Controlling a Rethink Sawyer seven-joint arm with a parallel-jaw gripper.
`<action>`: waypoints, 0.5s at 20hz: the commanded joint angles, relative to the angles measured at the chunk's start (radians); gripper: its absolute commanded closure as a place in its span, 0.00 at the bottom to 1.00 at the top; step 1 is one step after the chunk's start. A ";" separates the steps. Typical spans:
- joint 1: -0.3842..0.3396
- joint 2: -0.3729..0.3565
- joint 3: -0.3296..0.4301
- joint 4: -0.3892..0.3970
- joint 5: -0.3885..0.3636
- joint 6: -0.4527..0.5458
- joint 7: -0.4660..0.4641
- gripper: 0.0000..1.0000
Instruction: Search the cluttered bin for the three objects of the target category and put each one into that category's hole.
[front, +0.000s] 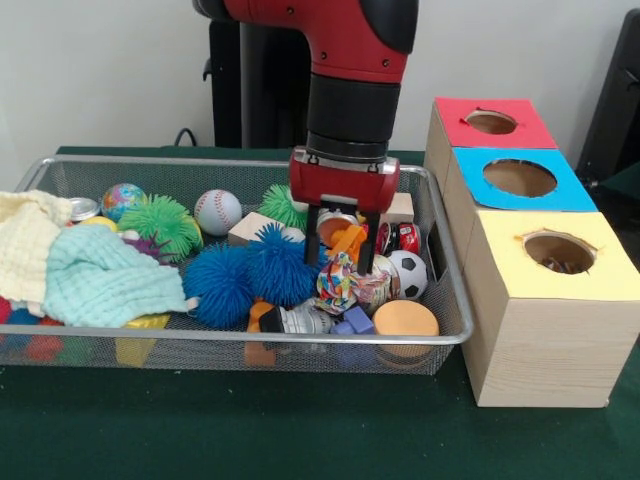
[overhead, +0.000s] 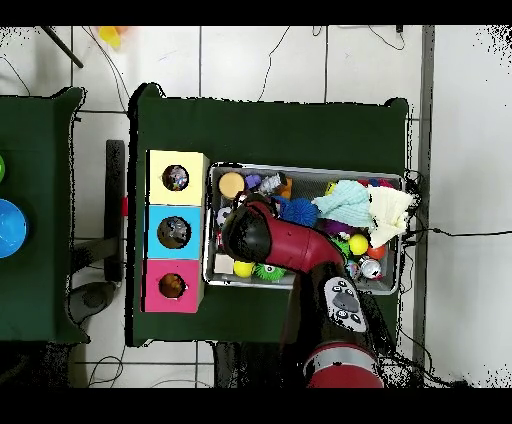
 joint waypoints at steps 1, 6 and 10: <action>-0.046 -0.013 0.124 0.053 0.040 0.062 0.181 0.00; -0.055 -0.003 0.137 0.048 0.037 0.060 0.172 0.00; -0.065 0.000 0.149 0.045 0.033 0.060 0.165 1.00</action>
